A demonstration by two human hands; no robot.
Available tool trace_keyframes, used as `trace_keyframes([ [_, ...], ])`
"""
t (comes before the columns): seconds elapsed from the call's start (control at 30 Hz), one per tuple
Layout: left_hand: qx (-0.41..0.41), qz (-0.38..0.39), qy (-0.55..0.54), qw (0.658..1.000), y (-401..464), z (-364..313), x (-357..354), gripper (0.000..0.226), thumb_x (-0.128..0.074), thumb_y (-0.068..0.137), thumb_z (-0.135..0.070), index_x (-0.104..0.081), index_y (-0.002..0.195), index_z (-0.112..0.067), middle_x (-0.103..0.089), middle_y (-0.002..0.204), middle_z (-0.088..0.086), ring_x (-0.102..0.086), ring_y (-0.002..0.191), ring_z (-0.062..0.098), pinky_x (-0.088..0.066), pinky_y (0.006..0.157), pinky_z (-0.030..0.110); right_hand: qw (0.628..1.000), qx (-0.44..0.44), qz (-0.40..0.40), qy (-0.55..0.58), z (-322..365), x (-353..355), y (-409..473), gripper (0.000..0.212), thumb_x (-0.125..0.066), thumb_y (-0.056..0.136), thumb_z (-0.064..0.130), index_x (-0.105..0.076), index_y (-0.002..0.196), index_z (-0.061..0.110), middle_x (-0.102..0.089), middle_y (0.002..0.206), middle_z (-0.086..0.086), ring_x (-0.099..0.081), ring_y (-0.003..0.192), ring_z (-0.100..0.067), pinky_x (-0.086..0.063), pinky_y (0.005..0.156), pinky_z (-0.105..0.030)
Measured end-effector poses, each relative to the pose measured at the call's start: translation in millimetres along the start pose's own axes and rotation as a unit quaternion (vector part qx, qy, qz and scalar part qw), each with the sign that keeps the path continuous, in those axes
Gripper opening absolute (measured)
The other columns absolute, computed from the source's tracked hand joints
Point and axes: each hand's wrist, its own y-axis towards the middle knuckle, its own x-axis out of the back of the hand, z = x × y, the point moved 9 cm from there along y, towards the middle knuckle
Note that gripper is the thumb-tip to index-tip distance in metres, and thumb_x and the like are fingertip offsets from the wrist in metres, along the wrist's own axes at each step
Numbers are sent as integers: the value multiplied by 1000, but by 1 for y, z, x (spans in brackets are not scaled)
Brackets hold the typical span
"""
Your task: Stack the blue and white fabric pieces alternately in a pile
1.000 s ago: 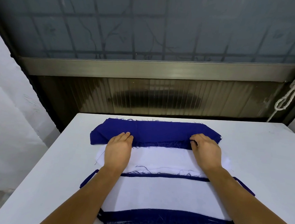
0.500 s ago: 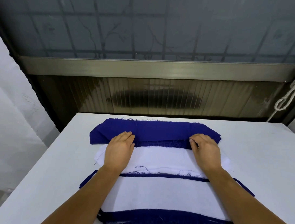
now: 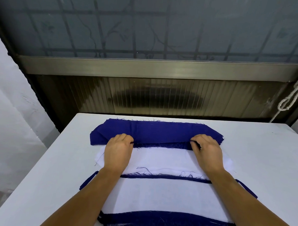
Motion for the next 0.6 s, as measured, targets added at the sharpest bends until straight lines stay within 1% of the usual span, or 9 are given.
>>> trace_keyframes([
  [0.07,1,-6,-21,1000,-1,0,3,19,-79,71,-1,-65,72,-14,-59,68,-3,-53,63,19,-46,60,31,1000,8,-2,9,2,0,0,8,-66,89,9,-71,94,13,-69,91,2,-61,82,-19,-47,79,-30],
  [0.17,-3,-18,-46,999,-1,-1,5,20,-78,74,-3,-62,75,-14,-59,70,-3,-53,66,20,-46,65,33,1000,12,-15,23,2,1,0,11,-64,89,5,-70,96,11,-68,94,0,-61,87,-21,-43,84,-29],
  [0.27,-21,-33,-37,999,-1,-3,7,16,-77,77,-5,-68,88,-13,-61,74,-2,-56,68,21,-49,67,35,999,11,-28,32,1,3,-1,18,-66,84,-3,-69,94,12,-67,95,1,-60,89,-21,-41,87,-29],
  [0.33,-34,-30,-17,999,-2,-4,5,28,-79,75,-2,-72,101,-9,-63,77,1,-58,70,24,-53,66,37,999,9,-28,38,-1,3,-1,24,-67,80,-7,-67,94,12,-66,97,1,-59,91,-21,-40,88,-29],
  [0.37,-37,-27,-11,999,-2,-3,3,33,-79,71,1,-73,102,-8,-63,77,2,-58,69,25,-53,64,38,999,5,-27,43,-1,3,-1,27,-67,78,-8,-66,95,13,-65,98,2,-59,93,-21,-39,90,-29],
  [0.43,-34,-23,-7,999,-1,-2,3,35,-79,66,9,-76,98,-6,-61,74,4,-56,65,25,-53,58,37,999,-2,-21,50,-1,3,-2,29,-66,78,-8,-65,97,14,-65,101,2,-58,96,-21,-38,91,-29],
  [0.5,-24,-26,-9,999,-2,-1,8,31,-79,67,10,-77,95,-6,-60,74,6,-55,64,26,-52,56,37,999,-3,-10,52,1,5,-2,27,-66,79,-8,-66,98,13,-66,102,2,-59,97,-22,-38,92,-29],
  [0.53,-22,-31,-10,999,-2,-1,12,29,-79,70,8,-77,95,-6,-61,77,6,-56,66,26,-53,57,37,999,-6,-4,54,3,7,-2,26,-66,80,-7,-66,98,12,-66,102,1,-60,97,-22,-38,92,-29],
  [0.6,-27,-46,-14,998,-4,-1,25,24,-78,74,3,-77,96,-6,-66,87,7,-60,77,27,-54,66,37,998,-19,11,63,6,14,-3,23,-64,83,-5,-66,97,13,-66,102,2,-59,96,-21,-39,90,-28],
])
